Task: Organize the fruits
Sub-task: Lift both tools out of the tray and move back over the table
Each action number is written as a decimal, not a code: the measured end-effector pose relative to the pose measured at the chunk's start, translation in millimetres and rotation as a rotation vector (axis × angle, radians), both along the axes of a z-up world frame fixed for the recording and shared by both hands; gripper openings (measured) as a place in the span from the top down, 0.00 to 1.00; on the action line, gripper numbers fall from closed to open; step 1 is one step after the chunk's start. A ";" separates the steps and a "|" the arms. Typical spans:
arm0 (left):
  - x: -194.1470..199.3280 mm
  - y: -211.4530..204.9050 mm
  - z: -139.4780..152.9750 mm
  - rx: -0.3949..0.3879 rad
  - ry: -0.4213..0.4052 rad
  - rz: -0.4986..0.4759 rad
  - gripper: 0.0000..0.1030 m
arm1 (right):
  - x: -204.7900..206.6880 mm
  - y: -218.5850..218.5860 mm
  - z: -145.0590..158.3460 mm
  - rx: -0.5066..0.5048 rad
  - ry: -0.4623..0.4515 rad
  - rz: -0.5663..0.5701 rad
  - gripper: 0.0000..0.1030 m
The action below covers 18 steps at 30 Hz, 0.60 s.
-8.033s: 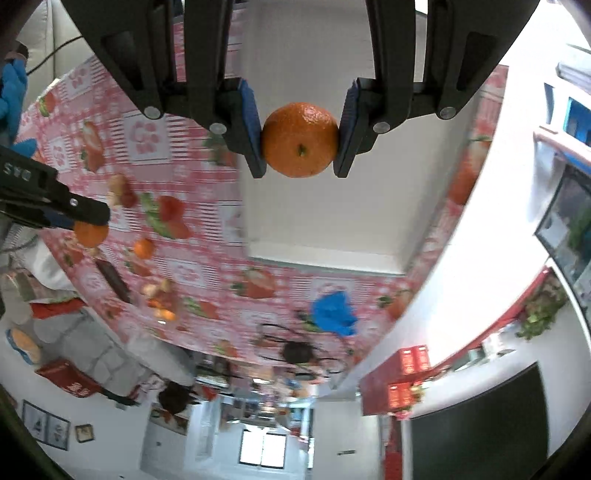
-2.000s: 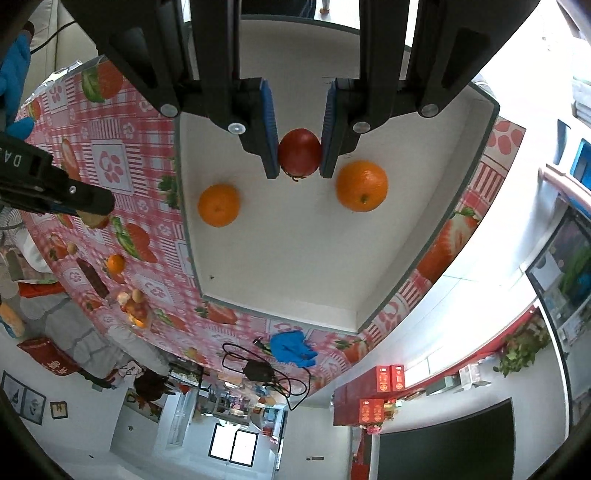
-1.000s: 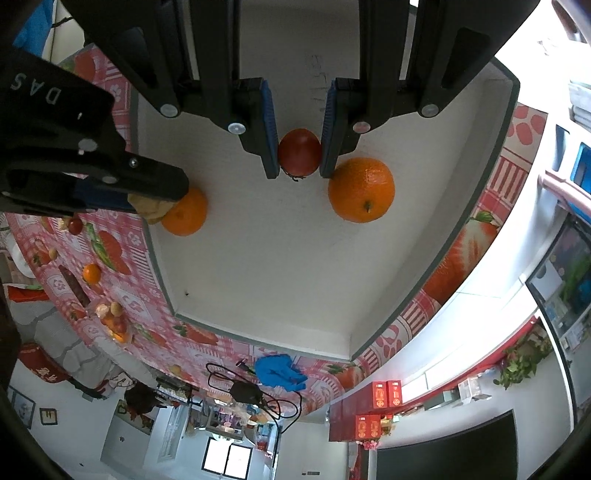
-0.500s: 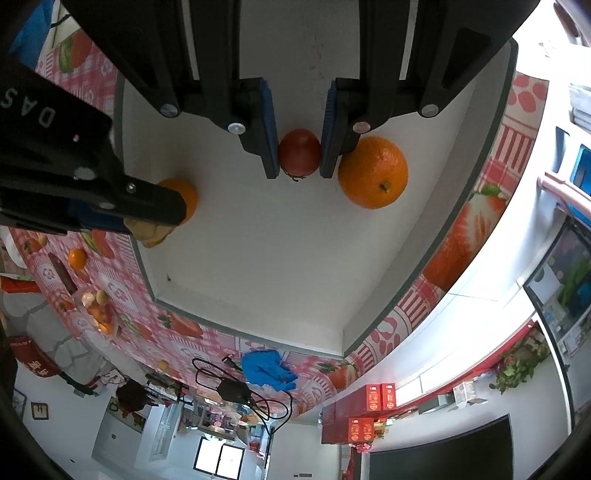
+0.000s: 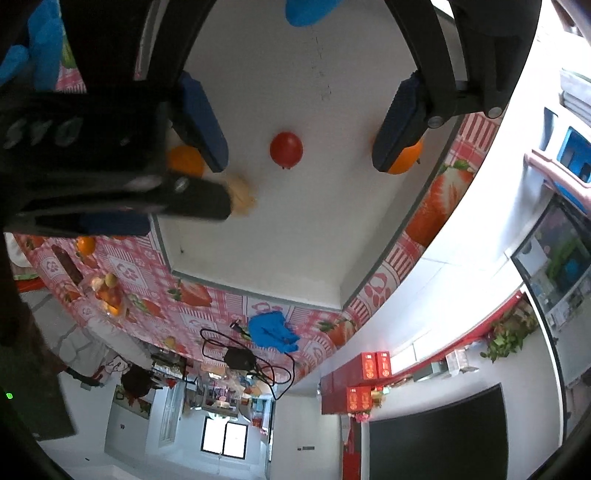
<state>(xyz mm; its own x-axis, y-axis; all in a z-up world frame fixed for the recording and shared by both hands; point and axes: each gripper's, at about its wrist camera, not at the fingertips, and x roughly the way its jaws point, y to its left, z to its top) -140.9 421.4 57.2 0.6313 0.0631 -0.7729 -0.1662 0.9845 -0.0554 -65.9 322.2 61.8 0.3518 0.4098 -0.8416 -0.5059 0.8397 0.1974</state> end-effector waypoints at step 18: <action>-39.3 -31.6 105.7 -0.194 -0.466 0.047 0.00 | -31.8 -202.7 55.3 0.109 -0.171 -0.412 0.00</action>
